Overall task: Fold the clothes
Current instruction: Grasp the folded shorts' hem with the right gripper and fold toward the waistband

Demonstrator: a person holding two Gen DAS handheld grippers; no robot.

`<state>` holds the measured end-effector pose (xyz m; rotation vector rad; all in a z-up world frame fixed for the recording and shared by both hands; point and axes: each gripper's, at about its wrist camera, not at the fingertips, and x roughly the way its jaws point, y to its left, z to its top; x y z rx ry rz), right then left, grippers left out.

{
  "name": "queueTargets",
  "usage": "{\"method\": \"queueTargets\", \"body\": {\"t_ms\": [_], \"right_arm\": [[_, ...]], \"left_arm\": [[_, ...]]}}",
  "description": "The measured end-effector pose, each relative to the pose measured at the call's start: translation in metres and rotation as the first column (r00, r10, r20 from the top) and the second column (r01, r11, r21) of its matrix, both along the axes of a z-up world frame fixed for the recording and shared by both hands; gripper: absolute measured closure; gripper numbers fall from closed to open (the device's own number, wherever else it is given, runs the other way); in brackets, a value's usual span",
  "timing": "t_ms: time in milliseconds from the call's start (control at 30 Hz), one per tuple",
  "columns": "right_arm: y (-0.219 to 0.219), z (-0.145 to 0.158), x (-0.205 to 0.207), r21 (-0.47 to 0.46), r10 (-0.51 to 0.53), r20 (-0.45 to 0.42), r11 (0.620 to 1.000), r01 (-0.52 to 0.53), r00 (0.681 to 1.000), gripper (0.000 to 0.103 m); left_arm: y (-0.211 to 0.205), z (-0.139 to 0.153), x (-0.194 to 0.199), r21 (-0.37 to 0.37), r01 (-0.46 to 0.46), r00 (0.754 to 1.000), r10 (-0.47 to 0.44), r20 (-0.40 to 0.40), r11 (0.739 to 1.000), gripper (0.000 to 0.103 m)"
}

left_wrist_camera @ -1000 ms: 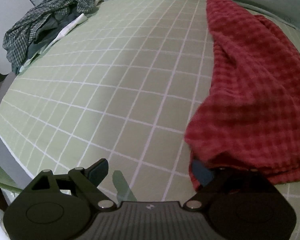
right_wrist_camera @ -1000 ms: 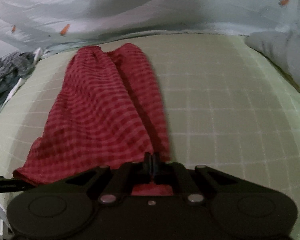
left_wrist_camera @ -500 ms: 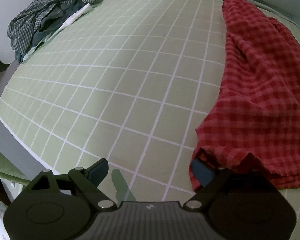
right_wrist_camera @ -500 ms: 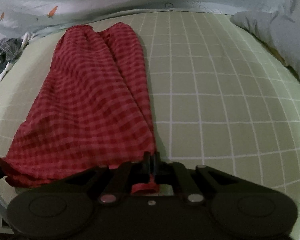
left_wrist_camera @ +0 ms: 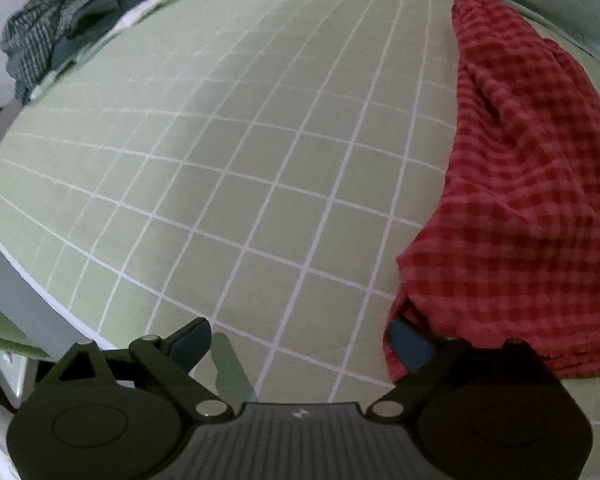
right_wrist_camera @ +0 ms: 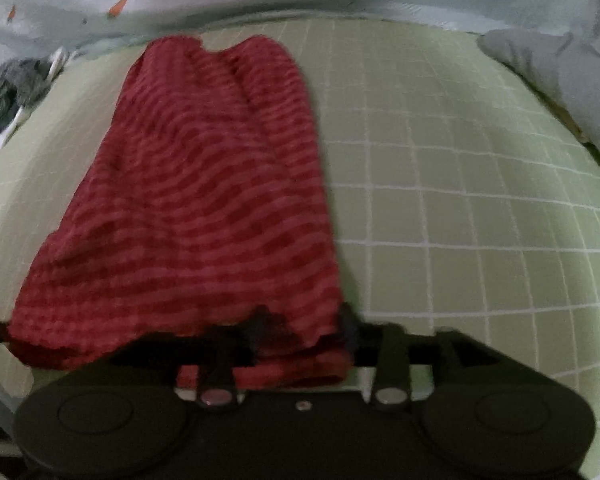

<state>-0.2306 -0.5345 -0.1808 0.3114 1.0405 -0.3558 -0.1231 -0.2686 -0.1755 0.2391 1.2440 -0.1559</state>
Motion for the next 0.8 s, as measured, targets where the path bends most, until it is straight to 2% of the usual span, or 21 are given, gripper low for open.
{"method": "queueTargets", "body": {"t_ms": [100,167,267,433,533,600,667,800], "right_arm": [[0.005,0.004,0.008,-0.010,-0.037,-0.046,0.999,0.037,0.998,0.047],[0.006,0.012,0.013,-0.018,-0.051,-0.032,0.999,0.050,0.998,0.040],[0.006,0.031,0.025,-0.064,-0.054,0.034,0.996,0.057,0.998,0.027],[-0.007,0.048,0.071,-0.113,-0.035,0.130,0.992,0.050,0.991,0.026],[-0.019,0.051,0.105,-0.131,0.000,0.167,0.991,0.022,0.986,0.035],[-0.027,0.050,0.132,-0.121,0.035,0.176,0.993,-0.013,0.984,0.047],[-0.033,0.044,0.159,-0.096,0.055,0.186,0.995,-0.037,0.981,0.053],[-0.040,0.033,0.206,-0.049,0.091,0.209,0.995,-0.082,0.974,0.055]], "left_arm": [[0.008,0.013,0.008,-0.003,0.003,1.000,-0.003,0.006,1.000,0.008],[0.017,0.026,0.016,-0.014,-0.007,1.000,0.008,0.028,1.000,0.008],[0.025,0.041,0.037,-0.060,-0.043,0.998,0.046,0.052,0.997,0.008],[0.004,0.043,0.080,-0.076,-0.025,0.996,0.031,0.078,0.997,0.008],[-0.022,0.038,0.105,-0.082,0.022,0.997,-0.015,0.076,0.996,0.008],[-0.041,0.034,0.122,-0.089,0.057,0.996,-0.050,0.076,0.994,0.008],[-0.066,0.029,0.137,-0.097,0.090,0.994,-0.084,0.072,0.991,0.008],[-0.108,0.017,0.161,-0.110,0.155,0.987,-0.150,0.050,0.982,0.008]]}}
